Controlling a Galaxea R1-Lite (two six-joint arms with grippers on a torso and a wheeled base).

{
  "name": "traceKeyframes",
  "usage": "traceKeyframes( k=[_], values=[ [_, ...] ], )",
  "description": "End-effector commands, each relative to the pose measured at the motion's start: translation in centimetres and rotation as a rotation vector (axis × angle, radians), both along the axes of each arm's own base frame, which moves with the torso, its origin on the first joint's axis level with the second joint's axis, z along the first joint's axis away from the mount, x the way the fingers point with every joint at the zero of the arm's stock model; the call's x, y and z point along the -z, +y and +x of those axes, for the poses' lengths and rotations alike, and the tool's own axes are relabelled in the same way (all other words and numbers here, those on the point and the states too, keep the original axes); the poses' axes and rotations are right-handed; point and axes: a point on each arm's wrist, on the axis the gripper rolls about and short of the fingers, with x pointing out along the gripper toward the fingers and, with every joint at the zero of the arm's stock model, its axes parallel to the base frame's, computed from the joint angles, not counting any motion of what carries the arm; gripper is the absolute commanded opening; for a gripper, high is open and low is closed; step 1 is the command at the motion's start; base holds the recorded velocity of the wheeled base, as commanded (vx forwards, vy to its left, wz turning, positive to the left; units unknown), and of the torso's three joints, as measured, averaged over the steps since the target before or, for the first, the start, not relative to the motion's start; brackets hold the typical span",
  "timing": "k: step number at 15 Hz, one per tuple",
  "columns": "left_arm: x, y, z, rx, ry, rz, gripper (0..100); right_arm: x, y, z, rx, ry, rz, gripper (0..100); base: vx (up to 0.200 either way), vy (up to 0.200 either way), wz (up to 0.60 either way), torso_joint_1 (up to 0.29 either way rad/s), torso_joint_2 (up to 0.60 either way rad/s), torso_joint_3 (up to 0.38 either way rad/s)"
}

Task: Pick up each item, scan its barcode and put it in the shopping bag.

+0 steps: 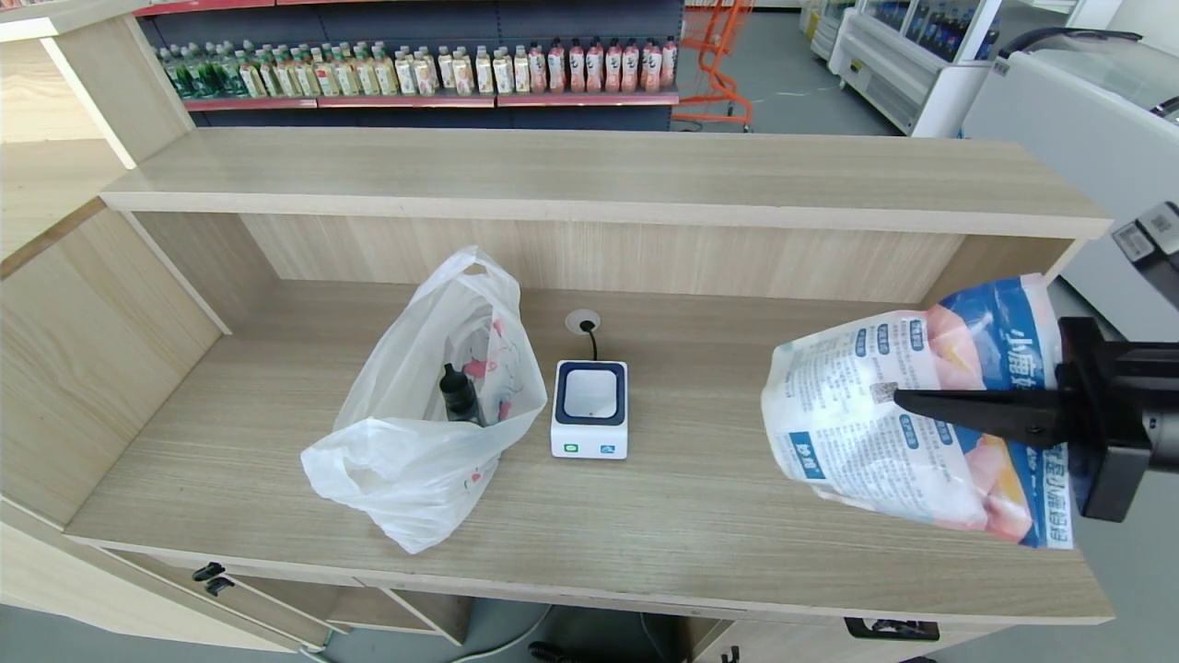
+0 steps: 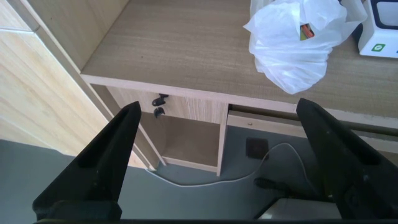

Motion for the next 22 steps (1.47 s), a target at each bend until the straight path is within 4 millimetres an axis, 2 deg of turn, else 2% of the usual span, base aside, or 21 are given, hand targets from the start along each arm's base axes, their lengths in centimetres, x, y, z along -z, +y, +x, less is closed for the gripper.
traceKeyframes(
  k=[1,4,16,19,22],
  values=[
    [0.0,0.0,0.0,-0.001,0.0,0.0,100,0.1,-1.9,-0.6,0.154,-0.12,-0.124,0,0.0,0.0,0.0,0.0,0.0,0.0],
    [0.0,0.0,0.0,-0.001,0.0,0.0,100,0.2,-3.3,-0.4,0.214,-0.232,-0.251,0,0.0,0.0,0.0,0.0,0.0,0.0],
    [0.0,0.0,0.0,-0.001,0.0,0.0,100,1.1,-2.9,-1.7,0.142,-0.239,-0.248,0,0.0,0.0,0.0,0.0,0.0,0.0],
    [0.0,0.0,0.0,-0.001,0.0,0.0,100,1.1,-2.2,-2.0,0.055,-0.241,-0.215,0,0.0,0.2,0.0,-0.004,0.0,0.002],
    [0.0,0.0,0.0,-0.001,0.0,0.0,100,1.2,-2.1,-1.9,0.045,-0.238,-0.212,0,0.0,0.2,0.0,0.01,0.01,-0.001]
  ],
)
